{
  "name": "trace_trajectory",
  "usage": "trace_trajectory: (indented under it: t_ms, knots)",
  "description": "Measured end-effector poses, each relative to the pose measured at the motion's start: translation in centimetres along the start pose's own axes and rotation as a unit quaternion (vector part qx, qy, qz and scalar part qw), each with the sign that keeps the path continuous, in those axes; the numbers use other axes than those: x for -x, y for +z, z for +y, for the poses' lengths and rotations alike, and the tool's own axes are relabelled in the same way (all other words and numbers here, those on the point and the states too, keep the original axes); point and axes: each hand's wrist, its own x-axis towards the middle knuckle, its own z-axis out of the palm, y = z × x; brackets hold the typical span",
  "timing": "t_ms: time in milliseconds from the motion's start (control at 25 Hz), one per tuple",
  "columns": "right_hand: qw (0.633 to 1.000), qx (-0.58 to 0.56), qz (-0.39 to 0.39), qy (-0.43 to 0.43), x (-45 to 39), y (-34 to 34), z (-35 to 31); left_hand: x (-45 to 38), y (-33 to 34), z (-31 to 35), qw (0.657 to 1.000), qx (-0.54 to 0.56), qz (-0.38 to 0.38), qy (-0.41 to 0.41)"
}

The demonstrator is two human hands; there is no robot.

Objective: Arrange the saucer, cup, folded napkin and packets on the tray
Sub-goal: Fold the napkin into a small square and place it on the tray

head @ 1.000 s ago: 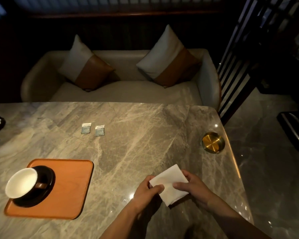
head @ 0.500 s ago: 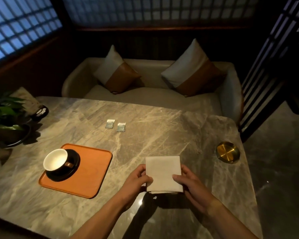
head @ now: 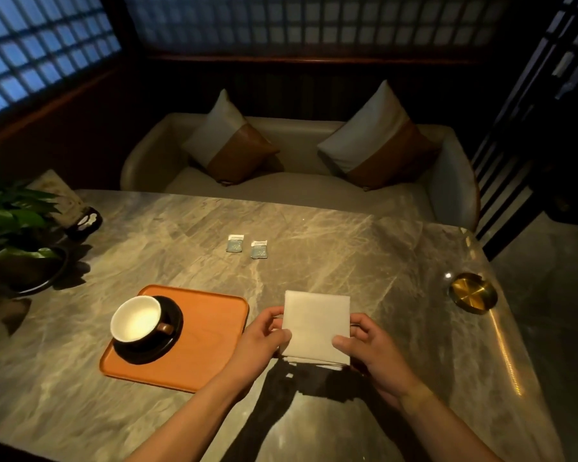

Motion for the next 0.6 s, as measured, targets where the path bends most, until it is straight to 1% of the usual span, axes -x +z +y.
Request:
trace_trajectory:
  t_ms: [160,360,480,600]
  knots:
    - [0.999,0.0,0.046,0.001,-2.1,6.8,1.4,0.0,-6.6,-0.2,1.0,-0.02,-0.012,0.017]
    - [0.997,-0.015,0.079,0.011,-5.3,14.9,3.9,-0.2,-15.4,-1.4,0.999,-0.038,-0.02,0.005]
    - [0.994,-0.039,0.094,0.028,-6.3,18.4,5.2,-0.6,-18.8,-2.3,0.999,-0.043,-0.018,-0.005]
    - [0.993,-0.025,0.103,0.054,-6.5,20.4,6.1,-0.8,-21.0,-3.3,0.998,-0.057,-0.018,-0.024]
